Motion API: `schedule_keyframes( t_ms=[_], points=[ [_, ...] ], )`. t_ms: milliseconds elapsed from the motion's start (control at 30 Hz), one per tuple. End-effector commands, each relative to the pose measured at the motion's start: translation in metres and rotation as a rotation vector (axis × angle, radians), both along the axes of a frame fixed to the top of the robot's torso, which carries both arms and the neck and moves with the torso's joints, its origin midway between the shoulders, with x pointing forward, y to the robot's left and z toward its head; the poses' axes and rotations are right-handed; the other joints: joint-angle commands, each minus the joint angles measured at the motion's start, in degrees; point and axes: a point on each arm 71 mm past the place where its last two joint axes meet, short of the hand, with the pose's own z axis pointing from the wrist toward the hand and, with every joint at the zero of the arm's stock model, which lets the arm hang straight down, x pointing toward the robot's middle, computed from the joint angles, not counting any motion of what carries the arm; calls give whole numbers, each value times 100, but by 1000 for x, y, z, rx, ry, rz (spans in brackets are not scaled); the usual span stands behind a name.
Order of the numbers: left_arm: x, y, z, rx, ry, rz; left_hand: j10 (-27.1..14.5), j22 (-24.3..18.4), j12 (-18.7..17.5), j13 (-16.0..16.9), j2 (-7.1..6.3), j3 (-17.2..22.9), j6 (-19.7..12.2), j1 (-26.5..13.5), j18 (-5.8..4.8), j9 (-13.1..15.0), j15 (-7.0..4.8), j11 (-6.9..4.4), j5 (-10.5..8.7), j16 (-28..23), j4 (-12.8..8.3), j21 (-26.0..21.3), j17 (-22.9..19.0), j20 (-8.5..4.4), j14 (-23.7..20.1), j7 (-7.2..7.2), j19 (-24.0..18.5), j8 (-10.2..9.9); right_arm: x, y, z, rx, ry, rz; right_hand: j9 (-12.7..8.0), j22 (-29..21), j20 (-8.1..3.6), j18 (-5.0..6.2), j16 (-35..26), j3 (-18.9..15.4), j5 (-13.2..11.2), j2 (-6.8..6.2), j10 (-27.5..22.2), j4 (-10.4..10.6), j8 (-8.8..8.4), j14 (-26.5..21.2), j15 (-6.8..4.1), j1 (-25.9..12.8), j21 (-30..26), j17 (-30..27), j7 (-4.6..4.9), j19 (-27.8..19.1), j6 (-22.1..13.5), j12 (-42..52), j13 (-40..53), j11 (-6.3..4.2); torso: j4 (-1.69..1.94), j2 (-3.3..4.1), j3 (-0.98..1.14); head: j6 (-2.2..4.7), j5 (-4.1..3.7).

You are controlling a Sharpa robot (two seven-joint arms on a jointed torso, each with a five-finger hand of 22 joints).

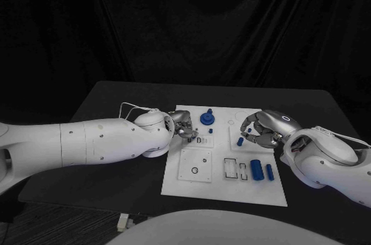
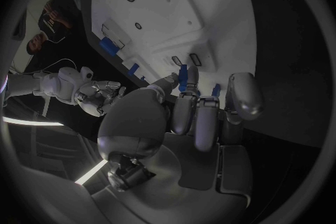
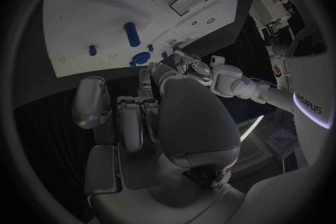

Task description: Assemble the parts on the task board

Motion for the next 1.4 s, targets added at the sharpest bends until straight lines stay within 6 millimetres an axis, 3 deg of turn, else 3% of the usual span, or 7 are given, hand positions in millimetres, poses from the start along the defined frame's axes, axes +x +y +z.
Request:
schedule_keyframes(
  t_ms=[33,300,1400],
  points=[
    [0,-3,0,1,-12,-19,31,822,-7,455,-8,-38,18,19,-12,-11,-28,-30,-57,-26,71,6,1190,-10,434,-47,2,-11,-1,0,0,6,-14,1,7,822,2,88,17,39,-23,-53,618,-7,21,600,41,15,-24,1510,9,-46,34,21,1509,16,-2,8,-2,-1,12],
    [-1,-6,-4,5,-1,-25,37,820,-4,456,-16,-114,33,-1,-12,-31,-28,-28,-190,-28,232,-2,1191,-11,436,-45,4,-36,-1,0,0,6,-14,1,8,821,2,89,17,43,-21,-55,618,-8,22,600,41,17,-29,1510,8,-48,36,21,1509,15,-2,4,2,-1,2],
    [-2,-12,-13,15,25,-47,39,815,-4,455,-38,-300,55,-73,-9,-68,-22,-20,-250,-47,525,-29,1179,-8,431,-37,-1,-81,0,0,0,0,-8,-1,10,820,1,89,17,60,-8,-55,618,-18,25,600,39,35,-34,1510,6,-48,40,21,1509,13,0,5,2,-1,5]
  ],
)
